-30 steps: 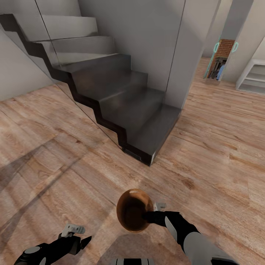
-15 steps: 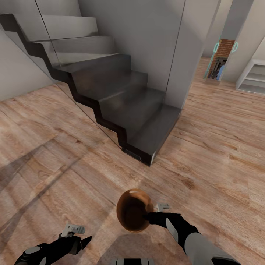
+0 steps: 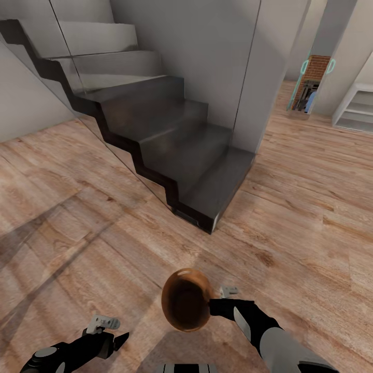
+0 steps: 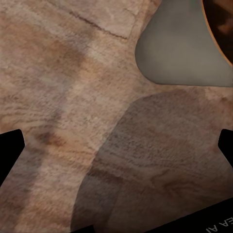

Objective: Put the three can of soda from the living room inside the tash can in the kitchen.

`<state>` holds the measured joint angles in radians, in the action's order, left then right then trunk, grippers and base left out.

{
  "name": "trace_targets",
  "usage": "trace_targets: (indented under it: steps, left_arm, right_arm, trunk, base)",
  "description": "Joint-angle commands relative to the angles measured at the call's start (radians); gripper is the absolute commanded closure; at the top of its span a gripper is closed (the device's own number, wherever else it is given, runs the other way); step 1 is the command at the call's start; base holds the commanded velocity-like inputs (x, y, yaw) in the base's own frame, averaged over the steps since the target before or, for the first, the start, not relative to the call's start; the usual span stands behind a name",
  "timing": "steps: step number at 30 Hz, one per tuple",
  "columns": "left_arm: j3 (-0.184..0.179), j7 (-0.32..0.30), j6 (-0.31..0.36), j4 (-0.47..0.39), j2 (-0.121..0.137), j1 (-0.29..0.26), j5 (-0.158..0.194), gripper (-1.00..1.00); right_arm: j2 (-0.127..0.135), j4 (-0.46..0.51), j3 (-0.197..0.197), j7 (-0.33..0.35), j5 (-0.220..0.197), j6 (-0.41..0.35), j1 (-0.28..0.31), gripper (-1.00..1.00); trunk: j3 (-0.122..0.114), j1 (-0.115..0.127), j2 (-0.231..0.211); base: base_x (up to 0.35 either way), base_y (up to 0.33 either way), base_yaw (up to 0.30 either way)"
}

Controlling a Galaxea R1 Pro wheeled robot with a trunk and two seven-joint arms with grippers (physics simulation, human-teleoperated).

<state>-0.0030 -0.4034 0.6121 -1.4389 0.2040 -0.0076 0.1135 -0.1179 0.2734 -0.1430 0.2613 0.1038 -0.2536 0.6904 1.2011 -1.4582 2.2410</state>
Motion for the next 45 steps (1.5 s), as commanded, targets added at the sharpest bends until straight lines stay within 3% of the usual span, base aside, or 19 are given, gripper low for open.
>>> trace_targets:
  steps: [1,15,18,22,27,34,36,39,41,42,45]
  left_arm:
    - [0.0,0.0,0.0,0.0,0.0,0.0,0.0,-1.0]
    - [-0.001,0.0,0.0,0.0,-0.001,0.0,0.0,-1.0]
    - [-0.001,0.0,0.0,0.0,-0.001,0.0,0.0,-1.0]
    - [-0.001,0.0,0.0,0.0,0.0,0.0,0.0,-1.0]
    - [-0.001,0.0,-0.001,0.0,0.0,0.0,0.001,-1.0]
    - [-0.001,0.0,-0.001,0.0,-0.001,0.0,0.0,-1.0]
    - [-0.002,0.0,-0.001,0.0,-0.001,0.0,0.0,-1.0]
    - [-0.002,0.0,-0.002,0.0,0.0,0.0,0.0,-1.0]
    - [-0.001,0.0,-0.002,0.0,-0.001,0.0,0.0,-1.0]
    - [-0.001,0.0,-0.002,0.0,-0.001,0.0,0.0,-1.0]
    - [-0.002,0.0,-0.002,0.0,-0.001,0.0,0.0,-1.0]
  right_arm:
    - [0.0,0.0,0.002,0.001,-0.007,-0.001,0.0,1.0]
    - [0.002,0.022,0.0,0.0,-0.01,0.0,0.0,1.0]
    - [0.001,0.139,-0.002,0.01,-0.015,-0.014,0.0,1.0]
    - [0.005,0.208,-0.003,0.017,-0.017,-0.028,0.0,1.0]
    - [0.007,0.272,-0.001,0.018,-0.018,-0.082,0.0,1.0]
    - [0.011,0.295,0.0,0.046,-0.018,-0.098,0.0,1.0]
    - [0.029,0.322,0.002,0.113,-0.018,-0.132,-0.001,1.0]
    - [0.078,0.345,0.002,0.271,-0.015,-0.213,-0.001,1.0]
    - [0.163,0.354,0.002,0.464,-0.008,-0.257,-0.006,1.0]
    - [0.193,0.356,0.002,0.508,-0.007,-0.263,-0.007,1.0]
    - [0.247,0.359,0.002,0.581,-0.008,-0.269,-0.012,1.0]
  trunk:
    - [0.0,0.0,0.0]
    - [0.0,0.0,0.0]
    - [0.0,0.0,0.0]
    - [0.0,0.0,0.0]
    - [0.0,0.0,0.0]
    - [0.0,0.0,0.0]
    - [0.0,0.0,0.0]
    - [0.0,0.0,0.0]
    - [0.0,0.0,0.0]
    - [0.0,0.0,0.0]
    - [0.0,0.0,0.0]
  base:
    - [0.0,0.0,0.0]
    - [0.0,0.0,0.0]
    - [0.0,0.0,0.0]
    - [0.0,0.0,0.0]
    - [0.0,0.0,0.0]
    - [0.0,0.0,0.0]
    - [0.0,0.0,0.0]
    - [0.0,0.0,0.0]
    - [0.0,0.0,0.0]
    - [0.0,0.0,0.0]
    - [0.0,0.0,0.0]
